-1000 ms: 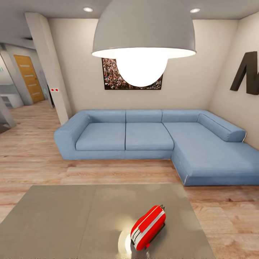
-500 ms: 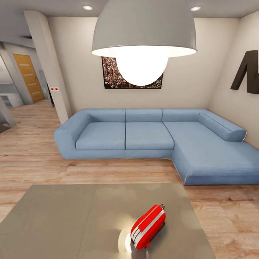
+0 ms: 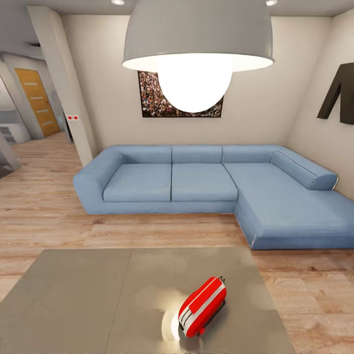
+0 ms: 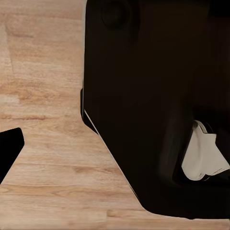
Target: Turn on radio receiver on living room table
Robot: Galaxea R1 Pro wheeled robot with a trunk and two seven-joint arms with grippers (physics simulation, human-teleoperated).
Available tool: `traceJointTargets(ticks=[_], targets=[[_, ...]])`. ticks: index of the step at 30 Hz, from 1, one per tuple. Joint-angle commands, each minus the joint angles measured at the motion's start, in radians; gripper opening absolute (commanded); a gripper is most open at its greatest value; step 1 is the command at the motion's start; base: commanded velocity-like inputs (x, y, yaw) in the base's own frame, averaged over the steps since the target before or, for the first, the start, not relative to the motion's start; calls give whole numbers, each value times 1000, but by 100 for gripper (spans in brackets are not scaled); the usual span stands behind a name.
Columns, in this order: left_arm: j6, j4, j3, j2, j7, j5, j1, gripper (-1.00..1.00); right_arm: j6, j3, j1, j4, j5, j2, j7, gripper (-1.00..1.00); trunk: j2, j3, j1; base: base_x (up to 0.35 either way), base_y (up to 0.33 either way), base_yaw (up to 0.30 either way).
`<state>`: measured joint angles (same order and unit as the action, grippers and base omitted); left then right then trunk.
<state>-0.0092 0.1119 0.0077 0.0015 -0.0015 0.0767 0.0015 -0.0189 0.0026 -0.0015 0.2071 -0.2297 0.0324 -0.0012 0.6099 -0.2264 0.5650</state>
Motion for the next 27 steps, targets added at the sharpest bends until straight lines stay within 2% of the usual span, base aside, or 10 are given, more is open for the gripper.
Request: traceJointTargets(ticks=[1,27], targets=[[0,0,0,0,0,0,0,100,0,0,0,0,-1,0,0,100,0,-2,0,0,0,0],[0,0,1,2,0,2,0,100,-4,-1,0,0,-5,0,0,100,0,-44,0,0,0,0]])
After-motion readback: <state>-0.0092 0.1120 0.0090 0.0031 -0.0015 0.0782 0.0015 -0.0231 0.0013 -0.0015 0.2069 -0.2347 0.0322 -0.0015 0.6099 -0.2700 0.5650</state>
